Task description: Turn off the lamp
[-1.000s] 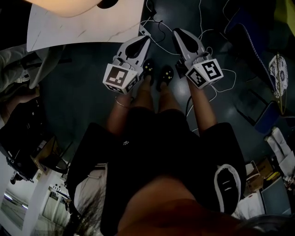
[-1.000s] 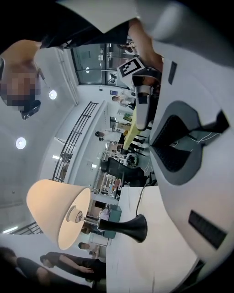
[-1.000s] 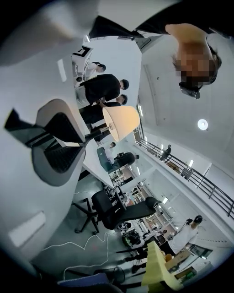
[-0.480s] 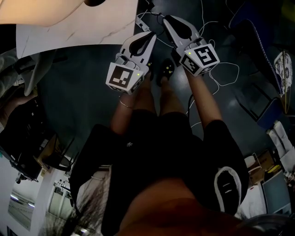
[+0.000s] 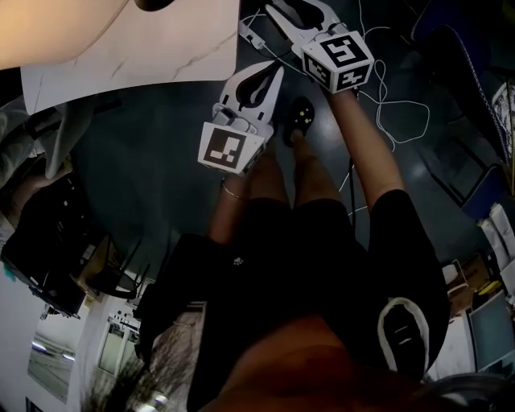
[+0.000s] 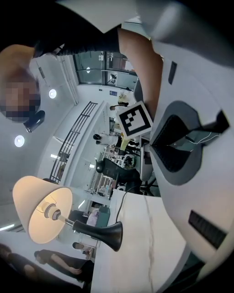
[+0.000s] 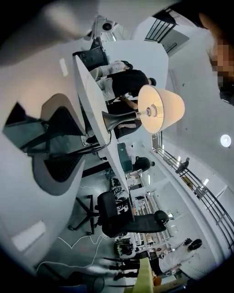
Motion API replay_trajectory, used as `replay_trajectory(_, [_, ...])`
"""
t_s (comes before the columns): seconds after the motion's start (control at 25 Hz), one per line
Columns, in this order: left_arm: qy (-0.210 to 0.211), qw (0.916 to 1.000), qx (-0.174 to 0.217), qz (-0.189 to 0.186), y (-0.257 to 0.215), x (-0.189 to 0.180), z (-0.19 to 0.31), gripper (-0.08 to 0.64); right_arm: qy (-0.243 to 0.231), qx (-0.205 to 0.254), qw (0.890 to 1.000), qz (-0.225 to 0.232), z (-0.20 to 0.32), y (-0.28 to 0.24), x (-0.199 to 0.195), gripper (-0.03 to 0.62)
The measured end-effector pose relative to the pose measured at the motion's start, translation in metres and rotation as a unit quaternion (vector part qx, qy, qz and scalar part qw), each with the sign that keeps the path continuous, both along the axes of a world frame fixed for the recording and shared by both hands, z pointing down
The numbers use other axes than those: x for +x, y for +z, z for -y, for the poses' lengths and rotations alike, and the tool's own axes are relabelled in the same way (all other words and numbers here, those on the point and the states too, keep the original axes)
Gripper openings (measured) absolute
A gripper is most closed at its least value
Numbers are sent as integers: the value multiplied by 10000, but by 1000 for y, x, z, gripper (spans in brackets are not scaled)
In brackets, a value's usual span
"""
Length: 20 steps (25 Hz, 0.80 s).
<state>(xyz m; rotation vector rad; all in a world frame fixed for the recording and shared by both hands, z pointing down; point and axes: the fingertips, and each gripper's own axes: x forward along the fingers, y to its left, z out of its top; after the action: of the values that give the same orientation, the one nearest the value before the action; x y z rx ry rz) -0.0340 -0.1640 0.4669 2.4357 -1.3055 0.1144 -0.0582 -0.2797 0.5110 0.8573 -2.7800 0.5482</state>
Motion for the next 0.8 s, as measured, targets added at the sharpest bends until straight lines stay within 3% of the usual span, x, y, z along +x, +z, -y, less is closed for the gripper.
replay_trajectory(0.16, [-111,9999,-121,-3,4,-6,-6,8,-37,-253,9996,-121,15,20,-14,126])
replay_trajectory(0.44, [-112,9998,-148,46,6,-12,-13,8,54,-305,9988,-390,34,39,-24,120])
replay_trajectory(0.6, [-93,9998,-184,46,7,-11,-13,9,-34,-300,9988,-390,35,38,-25,29])
replay_trajectory(0.8, [-71,9998,-181,33,10,-8,-8,9,-289,-352,9987,-243,28,30,-20,12])
